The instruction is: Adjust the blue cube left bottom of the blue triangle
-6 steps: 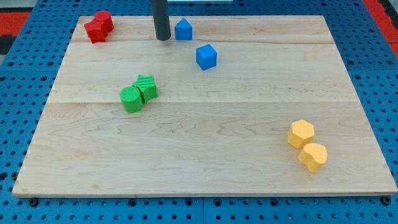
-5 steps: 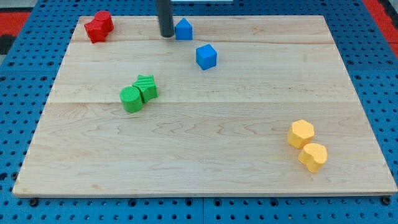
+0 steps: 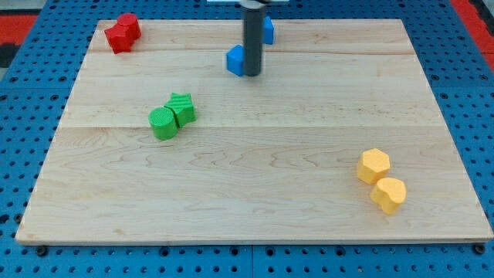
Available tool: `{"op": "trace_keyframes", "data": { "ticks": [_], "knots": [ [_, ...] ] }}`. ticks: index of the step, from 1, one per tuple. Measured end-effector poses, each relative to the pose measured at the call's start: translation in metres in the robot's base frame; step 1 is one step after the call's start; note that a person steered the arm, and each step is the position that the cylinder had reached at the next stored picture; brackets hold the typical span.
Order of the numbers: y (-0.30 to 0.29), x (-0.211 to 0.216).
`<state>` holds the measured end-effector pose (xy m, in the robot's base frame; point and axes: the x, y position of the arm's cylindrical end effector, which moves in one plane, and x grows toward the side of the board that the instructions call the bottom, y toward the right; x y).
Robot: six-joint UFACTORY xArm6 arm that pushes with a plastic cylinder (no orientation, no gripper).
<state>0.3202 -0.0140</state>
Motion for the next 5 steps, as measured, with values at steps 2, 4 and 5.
{"op": "trace_keyframes", "data": {
  "ticks": [2, 4, 5],
  "knots": [
    [-0.05, 0.017],
    [0.0, -0.02],
    [0.013, -0.028]
  ]
}}
